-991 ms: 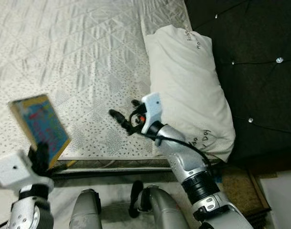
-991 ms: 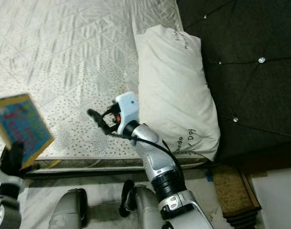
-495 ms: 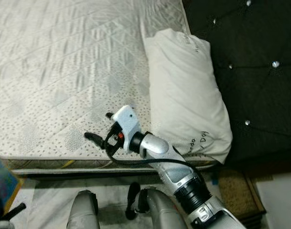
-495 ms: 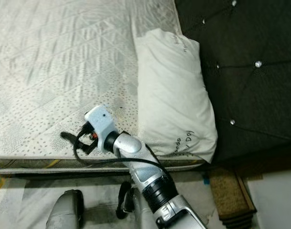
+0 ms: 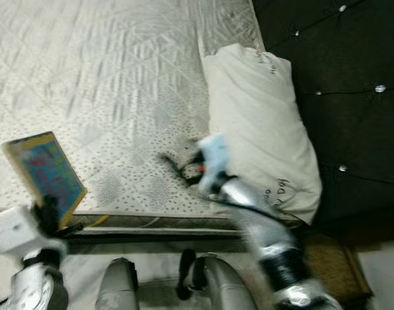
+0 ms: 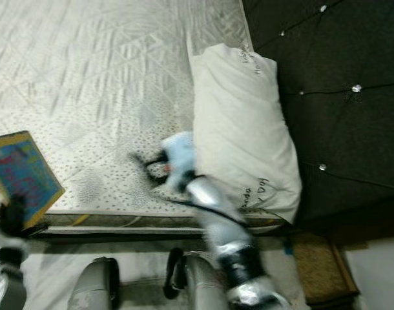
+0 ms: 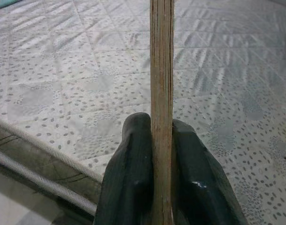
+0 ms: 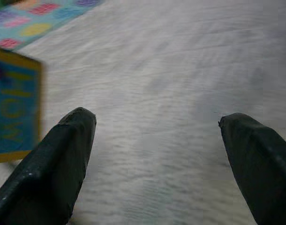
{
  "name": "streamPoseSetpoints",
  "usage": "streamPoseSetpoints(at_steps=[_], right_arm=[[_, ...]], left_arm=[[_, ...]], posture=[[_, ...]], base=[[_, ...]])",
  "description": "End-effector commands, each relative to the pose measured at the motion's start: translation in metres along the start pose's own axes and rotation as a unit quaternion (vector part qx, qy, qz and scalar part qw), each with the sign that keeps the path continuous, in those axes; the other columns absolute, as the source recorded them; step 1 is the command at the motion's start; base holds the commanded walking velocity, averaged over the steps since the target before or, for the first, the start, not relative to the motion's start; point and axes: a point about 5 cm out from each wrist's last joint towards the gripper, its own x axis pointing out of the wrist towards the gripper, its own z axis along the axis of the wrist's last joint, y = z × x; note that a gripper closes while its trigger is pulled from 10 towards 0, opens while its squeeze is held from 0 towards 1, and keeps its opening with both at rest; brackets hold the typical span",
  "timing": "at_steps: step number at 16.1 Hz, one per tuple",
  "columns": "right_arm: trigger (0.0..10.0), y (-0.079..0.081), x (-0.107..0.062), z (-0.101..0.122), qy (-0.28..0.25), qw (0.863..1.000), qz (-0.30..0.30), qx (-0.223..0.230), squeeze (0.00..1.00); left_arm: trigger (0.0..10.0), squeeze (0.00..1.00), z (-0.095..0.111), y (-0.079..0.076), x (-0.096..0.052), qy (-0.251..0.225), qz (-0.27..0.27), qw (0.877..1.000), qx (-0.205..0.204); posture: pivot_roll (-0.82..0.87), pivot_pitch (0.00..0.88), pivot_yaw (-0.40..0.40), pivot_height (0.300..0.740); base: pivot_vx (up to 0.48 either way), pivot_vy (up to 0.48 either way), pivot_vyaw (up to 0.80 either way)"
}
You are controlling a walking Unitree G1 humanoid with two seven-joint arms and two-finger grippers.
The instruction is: Clean up the room
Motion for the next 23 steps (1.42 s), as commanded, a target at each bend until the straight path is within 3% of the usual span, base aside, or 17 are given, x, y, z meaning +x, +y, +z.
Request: streamPoseSetpoints(at_steps=[1, 2, 4, 8, 13, 18, 23], right_arm=[[10.0, -0.019, -0.017, 0.002, -0.004, 0.999, -0.051, 0.005, 0.00], [10.0, -0.037, -0.035, 0.005, -0.010, 0.994, -0.107, 0.004, 0.00], [10.0, -0.046, -0.054, 0.001, -0.005, 0.988, -0.154, 0.008, 0.00], [10.0, -0.045, -0.069, 0.000, 0.004, 0.983, -0.182, 0.000, 0.00], [10.0, -0.041, -0.073, 0.000, 0.012, 0.984, -0.180, 0.002, 0.00], [10.0, -0.048, -0.073, 0.001, 0.020, 0.983, -0.183, 0.003, 0.00], [10.0, -0.041, -0.072, -0.005, 0.027, 0.984, -0.178, 0.014, 0.00]], left_arm=[[10.0, 0.00, -0.003, -0.011, 0.005, 0.006, -0.033, 0.999, -0.005], [10.0, 0.00, -0.006, -0.024, 0.014, 0.014, -0.070, 0.997, -0.012], [10.0, 0.00, -0.010, -0.033, 0.020, 0.023, -0.094, 0.995, -0.015], [10.0, 0.00, -0.018, -0.042, 0.024, 0.041, -0.124, 0.991, -0.018], [10.0, 0.00, -0.017, -0.045, 0.033, 0.033, -0.132, 0.991, -0.022], [10.0, 0.00, -0.018, -0.043, 0.027, 0.029, -0.119, 0.992, -0.028], [10.0, 0.00, -0.016, -0.033, 0.023, 0.033, -0.110, 0.993, -0.027]], posture=[[-0.04, 0.230, -0.127, 0.685], [-0.07, 0.230, -0.106, 0.685], [-0.10, 0.235, -0.078, 0.685], [-0.13, 0.247, -0.040, 0.685], [-0.16, 0.246, -0.054, 0.685], [-0.14, 0.253, -0.061, 0.685], [-0.11, 0.270, -0.066, 0.685]], base=[[0.000, 0.000, 0.00], [0.000, 0.000, 0.00], [0.000, 0.000, 0.00], [0.000, 0.000, 0.20], [0.000, 0.000, 0.76], [0.000, 0.000, 0.00], [0.000, 0.000, 0.00]])
